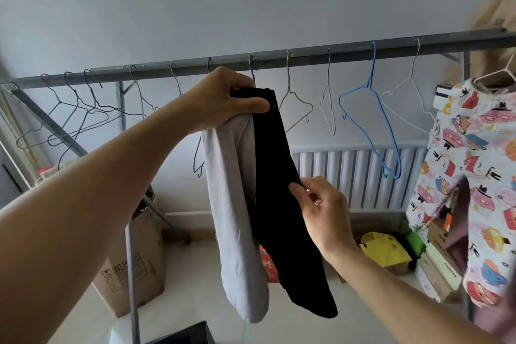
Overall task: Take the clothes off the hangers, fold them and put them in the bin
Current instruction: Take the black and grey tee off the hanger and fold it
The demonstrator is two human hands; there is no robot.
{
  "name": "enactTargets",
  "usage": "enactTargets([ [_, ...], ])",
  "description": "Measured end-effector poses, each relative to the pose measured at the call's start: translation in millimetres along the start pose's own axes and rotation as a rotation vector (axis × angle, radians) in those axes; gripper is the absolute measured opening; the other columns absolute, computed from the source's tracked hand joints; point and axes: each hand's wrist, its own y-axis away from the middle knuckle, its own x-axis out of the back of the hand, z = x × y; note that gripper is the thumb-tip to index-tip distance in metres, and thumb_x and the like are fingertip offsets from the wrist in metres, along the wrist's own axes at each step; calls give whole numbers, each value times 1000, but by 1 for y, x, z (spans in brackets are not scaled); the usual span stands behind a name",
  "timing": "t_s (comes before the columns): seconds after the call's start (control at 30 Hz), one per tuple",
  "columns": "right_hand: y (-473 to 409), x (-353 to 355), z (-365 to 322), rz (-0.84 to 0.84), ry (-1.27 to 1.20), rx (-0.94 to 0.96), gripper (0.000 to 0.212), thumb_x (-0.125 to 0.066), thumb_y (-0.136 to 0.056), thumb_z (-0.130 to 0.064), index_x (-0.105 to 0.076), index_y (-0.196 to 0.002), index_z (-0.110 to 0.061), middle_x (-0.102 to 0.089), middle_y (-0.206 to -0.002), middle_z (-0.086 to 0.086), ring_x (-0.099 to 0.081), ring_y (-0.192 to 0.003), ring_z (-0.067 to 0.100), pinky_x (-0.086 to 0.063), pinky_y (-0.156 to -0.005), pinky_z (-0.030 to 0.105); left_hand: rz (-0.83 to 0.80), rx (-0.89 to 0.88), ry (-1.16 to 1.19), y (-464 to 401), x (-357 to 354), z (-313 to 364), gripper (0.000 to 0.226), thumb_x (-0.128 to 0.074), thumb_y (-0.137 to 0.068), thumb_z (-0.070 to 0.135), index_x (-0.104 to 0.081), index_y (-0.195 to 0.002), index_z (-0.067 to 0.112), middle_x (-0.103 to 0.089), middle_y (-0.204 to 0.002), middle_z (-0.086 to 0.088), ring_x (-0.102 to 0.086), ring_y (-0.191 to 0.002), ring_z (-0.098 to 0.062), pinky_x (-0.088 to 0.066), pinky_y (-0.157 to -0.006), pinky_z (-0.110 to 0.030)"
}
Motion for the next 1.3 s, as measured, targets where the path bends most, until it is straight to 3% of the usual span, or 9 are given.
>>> enactTargets([
  [0.2, 7, -3, -6, 225, -54, 112, 10, -77, -82, -17, -67, -83, -18, -65, -73, -12, -62, -66, 8, -53, -64, 22, 61, 15, -9, 1, 1, -6, 34, -78, -82, 32, -65, -75, 1, -48, -64, -2, -39, -57, -8, -31, -53, -23],
  [0.3, 21, -11, -16, 128, -110, 140, 13, -70, -88, -21, -61, -81, -16, -60, -68, -10, -59, -62, 9, -47, -58, 18, 79, 3, -5, 1, 2, -6, 34, -78, -81, 33, -66, -75, 2, -49, -63, -1, -40, -57, -7, -32, -55, -23],
  [0.37, 34, -21, -23, -7, -148, 127, 12, -62, -92, -24, -57, -90, -13, -59, -70, -6, -59, -63, 12, -51, -57, 29, 67, -13, -4, 0, 2, -5, 38, -78, -81, 33, -66, -80, -3, -49, -67, -7, -41, -62, -11, -31, -59, -27],
  [0.6, 29, -39, -11, -38, -146, -78, 10, -64, -93, -23, -68, -101, -18, -67, -94, -15, -65, -91, 6, -56, -83, 33, -1, -74, 6, 4, 10, -3, 34, -78, -82, 30, -68, -84, -2, -55, -73, -9, -45, -68, -13, -35, -65, -29],
  [0.73, 15, -30, -7, 12, -107, -135, 7, -72, -84, -32, -71, -88, -26, -49, -113, -22, -43, -109, -8, -38, -92, 6, -28, -88, 7, 9, 21, 0, 30, -78, -81, 30, -69, -82, 1, -56, -71, -7, -46, -66, -10, -36, -62, -27],
  [0.8, 6, -27, -9, -136, -249, -200, 15, -72, -82, -39, -74, -92, -29, -57, -122, -19, -48, -118, -5, -40, -102, 19, -18, -76, -4, 11, 24, 1, 21, -77, -83, 24, -70, -81, 4, -58, -70, -4, -48, -65, -7, -38, -60, -22],
  [0.9, 0, -24, -12, -208, -394, -280, 11, -70, -87, -23, -74, -96, -17, -75, -96, 1, -71, -95, 18, -56, -90, 46, 4, -66, -14, 15, 28, 2, 15, -76, -83, 21, -70, -79, 8, -58, -69, -1, -48, -63, -4, -37, -57, -16],
  [1.1, -22, 5, -15, -126, -488, -359, 12, -64, -88, -1, -63, -98, -9, -71, -91, 9, -66, -90, 26, -53, -84, 37, 35, 27, -117, 32, 44, -11, 18, -83, -73, 28, -70, -69, 16, -58, -61, 8, -49, -57, -2, -38, -55, -18],
  [1.3, -59, 38, -39, -246, -278, -194, 10, -62, -94, -20, -70, -91, -15, -72, -75, -6, -67, -70, 6, -49, -64, 15, -71, 157, -42, 46, 48, -14, 26, -81, -64, 42, -77, -69, 17, -71, -62, 3, -62, -54, -7, -48, -51, -18],
])
